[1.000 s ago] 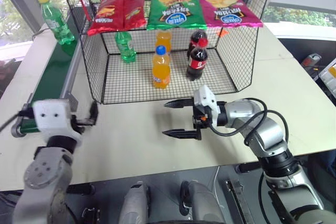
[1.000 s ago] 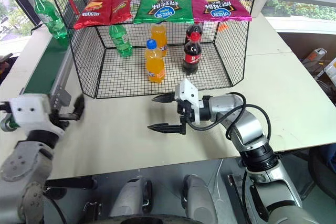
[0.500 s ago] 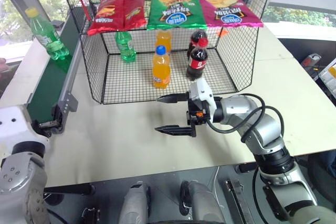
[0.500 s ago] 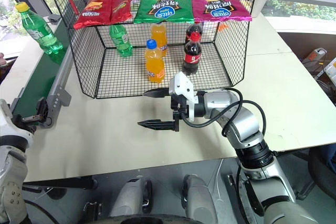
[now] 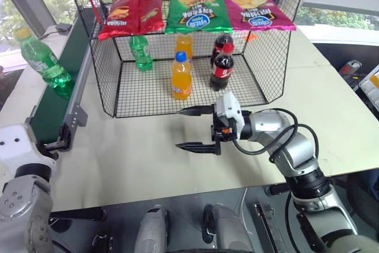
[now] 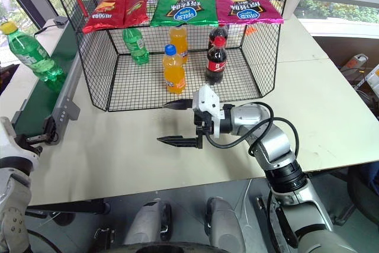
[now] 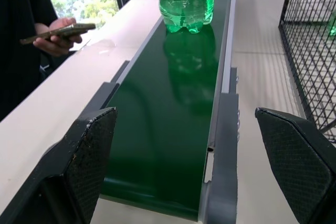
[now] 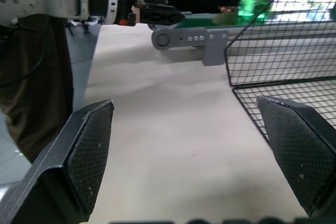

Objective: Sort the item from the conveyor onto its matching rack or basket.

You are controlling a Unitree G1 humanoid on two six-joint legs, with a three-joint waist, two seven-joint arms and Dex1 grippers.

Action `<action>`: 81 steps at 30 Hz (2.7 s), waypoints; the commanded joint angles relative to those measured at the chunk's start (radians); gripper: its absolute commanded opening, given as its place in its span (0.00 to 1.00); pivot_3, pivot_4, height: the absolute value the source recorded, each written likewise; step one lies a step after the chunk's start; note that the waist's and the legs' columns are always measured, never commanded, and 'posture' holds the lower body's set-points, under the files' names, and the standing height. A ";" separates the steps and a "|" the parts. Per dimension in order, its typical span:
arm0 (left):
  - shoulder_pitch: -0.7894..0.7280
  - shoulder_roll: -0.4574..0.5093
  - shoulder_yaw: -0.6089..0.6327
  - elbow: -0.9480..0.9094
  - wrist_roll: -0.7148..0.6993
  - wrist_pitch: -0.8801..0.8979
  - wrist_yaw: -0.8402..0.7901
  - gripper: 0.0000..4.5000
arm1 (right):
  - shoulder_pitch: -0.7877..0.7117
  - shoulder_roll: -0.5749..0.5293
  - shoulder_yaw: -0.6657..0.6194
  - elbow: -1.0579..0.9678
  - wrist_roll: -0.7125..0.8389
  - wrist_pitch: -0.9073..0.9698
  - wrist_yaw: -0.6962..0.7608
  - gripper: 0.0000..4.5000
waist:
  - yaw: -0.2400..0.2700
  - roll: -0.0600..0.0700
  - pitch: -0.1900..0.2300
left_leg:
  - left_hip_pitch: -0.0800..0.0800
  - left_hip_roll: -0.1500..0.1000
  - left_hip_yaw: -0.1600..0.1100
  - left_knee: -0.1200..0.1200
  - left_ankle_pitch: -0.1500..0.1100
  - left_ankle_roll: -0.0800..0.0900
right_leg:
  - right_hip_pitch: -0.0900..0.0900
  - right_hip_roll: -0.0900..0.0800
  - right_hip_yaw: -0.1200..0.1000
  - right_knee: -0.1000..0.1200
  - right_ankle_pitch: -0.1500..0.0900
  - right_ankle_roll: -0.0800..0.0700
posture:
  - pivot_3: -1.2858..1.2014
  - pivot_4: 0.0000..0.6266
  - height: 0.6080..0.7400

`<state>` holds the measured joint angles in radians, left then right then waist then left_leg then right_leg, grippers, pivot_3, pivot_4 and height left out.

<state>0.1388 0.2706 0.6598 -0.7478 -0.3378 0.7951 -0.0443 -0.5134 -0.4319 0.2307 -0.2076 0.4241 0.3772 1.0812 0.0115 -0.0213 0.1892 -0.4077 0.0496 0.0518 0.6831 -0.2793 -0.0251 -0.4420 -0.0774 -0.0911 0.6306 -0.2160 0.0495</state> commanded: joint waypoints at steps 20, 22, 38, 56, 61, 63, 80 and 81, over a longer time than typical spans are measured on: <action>-0.059 0.058 0.047 0.047 0.021 -0.076 0.047 0.98 | 0.009 -0.004 0.006 0.004 -0.039 -0.027 -0.018 1.00 | 0.000 0.000 0.000 | 0.000 0.000 0.000 0.000 0.000 0.000 | 0.000 0.000 0.000 0.000 0.000 0.000 | 0.52 0.24 1.00; -0.064 0.062 0.051 0.050 0.025 -0.076 0.055 0.98 | 0.010 -0.005 0.006 0.000 -0.040 -0.024 -0.020 1.00 | 0.000 0.000 0.000 | 0.000 0.000 0.000 0.000 0.000 0.000 | 0.000 0.000 0.000 0.000 0.000 0.000 | 0.52 0.24 1.00; -0.115 0.072 0.071 0.031 0.066 -0.155 0.103 0.59 | 0.004 -0.007 0.006 -0.009 -0.037 0.001 -0.039 1.00 | 0.001 0.000 0.000 | 0.000 0.000 0.000 0.000 0.000 0.000 | 0.000 0.000 0.000 0.000 0.000 0.000 | 0.52 0.24 1.00; -0.130 0.182 -0.154 -0.074 -0.188 -0.007 -0.134 0.59 | 0.003 -0.040 -0.007 0.073 -0.138 0.029 -0.150 1.00 | 0.000 0.000 0.000 | 0.000 0.000 0.001 0.000 0.000 0.000 | 0.000 0.000 0.000 0.000 0.000 0.000 | 0.52 0.24 1.00; -0.194 0.171 -0.271 -0.022 -0.175 -0.030 -0.143 0.59 | 0.007 -0.057 0.011 0.130 -0.214 -0.005 -0.173 1.00 | 0.002 0.000 0.000 | -0.001 0.000 0.001 0.000 0.000 0.000 | 0.000 0.000 0.000 0.000 0.000 0.000 | 0.52 0.24 1.00; -0.232 0.147 -0.330 0.022 -0.139 -0.057 -0.125 0.59 | 0.011 -0.062 0.016 0.140 -0.235 -0.010 -0.181 1.00 | 0.002 0.000 0.000 | -0.001 0.000 0.001 0.000 0.000 0.000 | 0.000 0.000 0.000 0.000 0.000 0.000 | 0.52 0.24 1.00; -0.459 -0.051 -0.562 0.523 0.153 -0.379 -0.011 0.59 | 0.016 -0.033 -0.012 0.080 -0.197 0.028 -0.180 1.00 | 0.002 0.000 0.000 | -0.001 0.000 0.001 0.000 0.000 0.000 | 0.000 0.001 0.000 0.000 0.002 0.003 | 0.52 0.24 1.00; -0.471 -0.059 -0.562 0.545 0.161 -0.392 -0.007 0.59 | 0.015 -0.033 -0.013 0.076 -0.196 0.032 -0.182 1.00 | 0.001 0.000 0.000 | -0.001 0.000 0.001 0.000 0.000 0.000 | 0.000 0.000 0.000 0.000 0.002 0.003 | 0.52 0.24 1.00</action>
<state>-0.2910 0.2140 0.0921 -0.1913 -0.1994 0.4711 -0.0607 -0.4858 -0.4690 0.2459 -0.0843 0.2068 0.4069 0.9052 0.0129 -0.0214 0.1892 -0.4086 0.0494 0.0531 0.6831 -0.2792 -0.0250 -0.4422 -0.0770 -0.0912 0.6302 -0.2140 0.0530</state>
